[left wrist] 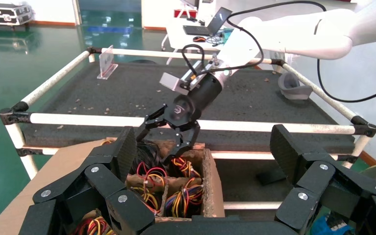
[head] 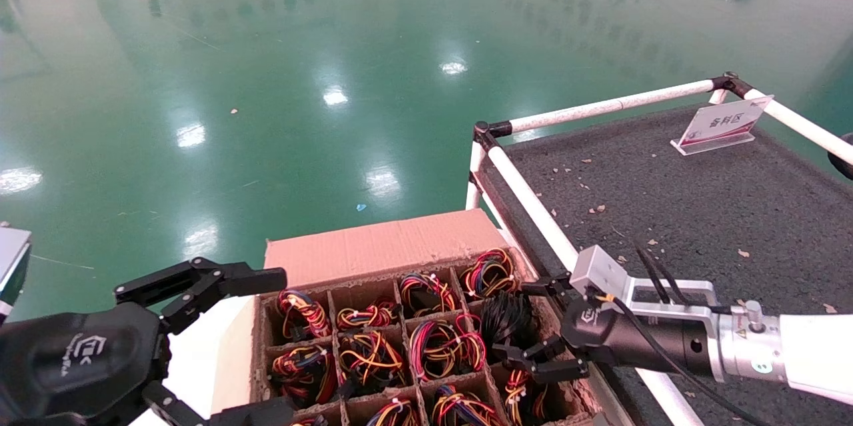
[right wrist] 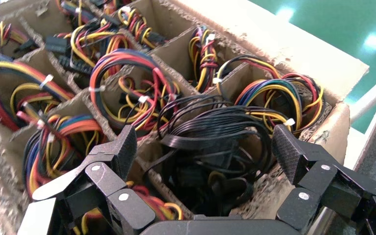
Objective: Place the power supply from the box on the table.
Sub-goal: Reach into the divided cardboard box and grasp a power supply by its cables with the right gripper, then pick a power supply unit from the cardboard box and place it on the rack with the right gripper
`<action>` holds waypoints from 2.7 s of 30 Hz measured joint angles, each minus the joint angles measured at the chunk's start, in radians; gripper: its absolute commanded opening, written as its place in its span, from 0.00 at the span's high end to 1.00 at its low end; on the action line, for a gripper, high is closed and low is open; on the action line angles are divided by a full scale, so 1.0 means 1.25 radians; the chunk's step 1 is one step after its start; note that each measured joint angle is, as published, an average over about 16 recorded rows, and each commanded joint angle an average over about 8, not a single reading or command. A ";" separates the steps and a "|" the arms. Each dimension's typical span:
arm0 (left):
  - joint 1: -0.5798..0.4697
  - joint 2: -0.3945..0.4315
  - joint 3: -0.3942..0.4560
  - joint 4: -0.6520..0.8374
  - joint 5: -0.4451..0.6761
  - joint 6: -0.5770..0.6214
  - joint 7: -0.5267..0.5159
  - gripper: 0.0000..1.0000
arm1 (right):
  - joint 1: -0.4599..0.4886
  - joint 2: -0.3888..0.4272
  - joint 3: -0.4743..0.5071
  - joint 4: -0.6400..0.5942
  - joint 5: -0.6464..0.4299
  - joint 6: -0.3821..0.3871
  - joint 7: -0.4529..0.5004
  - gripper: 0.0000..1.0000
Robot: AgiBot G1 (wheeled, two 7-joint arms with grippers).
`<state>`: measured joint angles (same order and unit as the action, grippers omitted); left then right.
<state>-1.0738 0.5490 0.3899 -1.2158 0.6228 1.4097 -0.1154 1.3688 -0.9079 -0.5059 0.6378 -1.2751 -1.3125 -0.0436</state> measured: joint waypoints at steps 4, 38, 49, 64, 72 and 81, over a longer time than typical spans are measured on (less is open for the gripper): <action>0.000 0.000 0.000 0.000 0.000 0.000 0.000 0.00 | 0.015 -0.013 -0.005 -0.033 -0.006 -0.008 -0.003 0.65; 0.000 0.000 0.000 0.000 0.000 0.000 0.000 0.00 | 0.055 -0.037 -0.018 -0.142 -0.023 -0.030 -0.036 1.00; 0.000 0.000 0.000 0.000 0.000 0.000 0.000 0.00 | 0.067 -0.035 -0.012 -0.162 -0.005 -0.058 -0.007 1.00; 0.000 0.000 0.000 0.000 0.000 0.000 0.000 0.00 | 0.141 -0.005 0.017 -0.201 0.069 -0.178 0.132 1.00; 0.000 0.000 0.000 0.000 0.000 0.000 0.000 0.00 | 0.214 0.009 0.031 -0.212 0.133 -0.212 0.257 1.00; 0.000 0.000 0.000 0.000 0.000 0.000 0.000 0.00 | 0.308 0.015 0.041 -0.235 0.196 -0.197 0.362 1.00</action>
<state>-1.0738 0.5490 0.3899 -1.2158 0.6228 1.4097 -0.1153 1.7539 -0.8890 -0.4547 0.3438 -1.0303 -1.5588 0.4092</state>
